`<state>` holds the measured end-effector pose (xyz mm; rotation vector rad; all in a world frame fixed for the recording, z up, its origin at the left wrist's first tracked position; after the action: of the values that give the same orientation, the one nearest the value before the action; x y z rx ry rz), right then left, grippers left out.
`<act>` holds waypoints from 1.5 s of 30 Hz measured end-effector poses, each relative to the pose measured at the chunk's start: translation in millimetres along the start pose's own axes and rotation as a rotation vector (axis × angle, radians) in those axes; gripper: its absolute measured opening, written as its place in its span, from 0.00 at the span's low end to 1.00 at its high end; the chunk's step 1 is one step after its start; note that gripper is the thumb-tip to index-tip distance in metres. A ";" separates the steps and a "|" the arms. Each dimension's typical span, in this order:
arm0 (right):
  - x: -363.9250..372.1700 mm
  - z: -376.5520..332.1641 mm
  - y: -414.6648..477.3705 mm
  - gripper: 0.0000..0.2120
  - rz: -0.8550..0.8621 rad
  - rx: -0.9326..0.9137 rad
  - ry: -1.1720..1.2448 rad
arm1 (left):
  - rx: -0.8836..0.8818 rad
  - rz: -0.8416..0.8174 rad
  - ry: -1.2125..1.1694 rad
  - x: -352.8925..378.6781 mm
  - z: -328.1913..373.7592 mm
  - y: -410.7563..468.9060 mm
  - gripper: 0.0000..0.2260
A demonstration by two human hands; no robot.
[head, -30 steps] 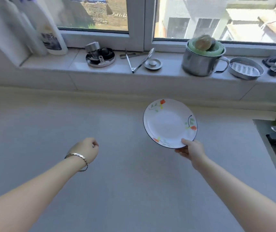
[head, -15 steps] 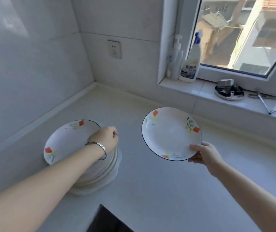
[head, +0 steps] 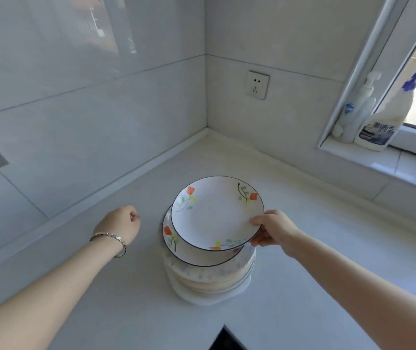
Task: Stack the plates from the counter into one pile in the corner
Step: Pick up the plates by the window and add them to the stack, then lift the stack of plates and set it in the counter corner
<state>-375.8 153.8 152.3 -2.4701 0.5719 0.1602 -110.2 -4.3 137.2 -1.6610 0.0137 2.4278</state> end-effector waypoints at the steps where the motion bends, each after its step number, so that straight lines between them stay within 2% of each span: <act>1: 8.7 -2.2 2.5 0.05 -0.015 0.016 -0.013 | -0.028 -0.007 -0.014 3.4 -7.7 -1.2 0.09; 9: 36.1 0.8 14.3 0.04 -0.055 0.066 -0.066 | -0.104 -0.044 -0.086 24.2 -32.7 4.2 0.08; 13: 32.0 7.2 12.2 0.09 -0.034 0.073 -0.149 | -0.087 -0.070 -0.114 36.7 -25.5 9.5 0.07; 17: 34.0 9.5 13.5 0.23 0.068 -0.027 -0.598 | -0.081 -0.077 -0.134 44.4 -17.4 14.0 0.11; 19: 33.2 11.6 16.4 0.24 0.147 -0.077 -0.763 | -0.076 -0.085 -0.136 48.4 -16.3 13.8 0.11; 24: 29.8 20.7 20.6 0.23 0.193 -0.076 -0.916 | -0.073 -0.101 -0.128 54.2 -19.7 12.1 0.11; 27: 30.2 23.2 19.7 0.26 0.267 -0.154 -0.971 | -0.089 -0.105 -0.141 55.8 -21.5 11.2 0.10; 28: 29.6 26.3 19.2 0.27 0.302 -0.189 -0.935 | -0.096 -0.112 -0.148 57.5 -22.8 10.6 0.10; 30: 24.1 40.0 20.4 0.28 0.365 -0.204 -0.696 | -0.115 -0.131 -0.169 63.3 -26.6 8.8 0.09; 32: 15.8 64.3 28.0 0.26 0.387 -0.121 -0.444 | -0.159 -0.161 -0.207 72.9 -31.1 4.2 0.09; 36: 8.0 129.4 52.5 0.11 0.201 0.201 -0.266 | -0.410 -0.330 -0.442 101.2 -36.8 -18.1 0.12; 39: 22.1 158.0 60.2 0.06 0.057 0.375 -0.021 | -0.574 -0.465 -0.572 121.6 -35.3 -35.8 0.13; 41: 35.1 166.2 64.9 0.06 0.030 0.400 0.107 | -0.604 -0.532 -0.645 131.1 -30.5 -44.1 0.14; 43: 44.2 171.3 70.9 0.09 0.042 0.392 0.195 | -0.606 -0.578 -0.691 138.6 -24.6 -49.5 0.15; 45: 47.3 177.0 75.8 0.11 0.055 0.391 0.312 | -0.628 -0.565 -0.728 146.1 -21.5 -52.4 0.15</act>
<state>-363.4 183.0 -43.4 -2.1084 0.7251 -0.2955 -132.5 67.7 -0.2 -0.6480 -1.2311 2.5018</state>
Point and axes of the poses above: each hand's wrist, its own y-axis towards the middle knuckle, its own x-axis out of the palm, z = x × y, the point moved 1 cm from there along y, towards the middle knuckle, and after that the axes turned 1 degree about z, right-handed, at the moved point
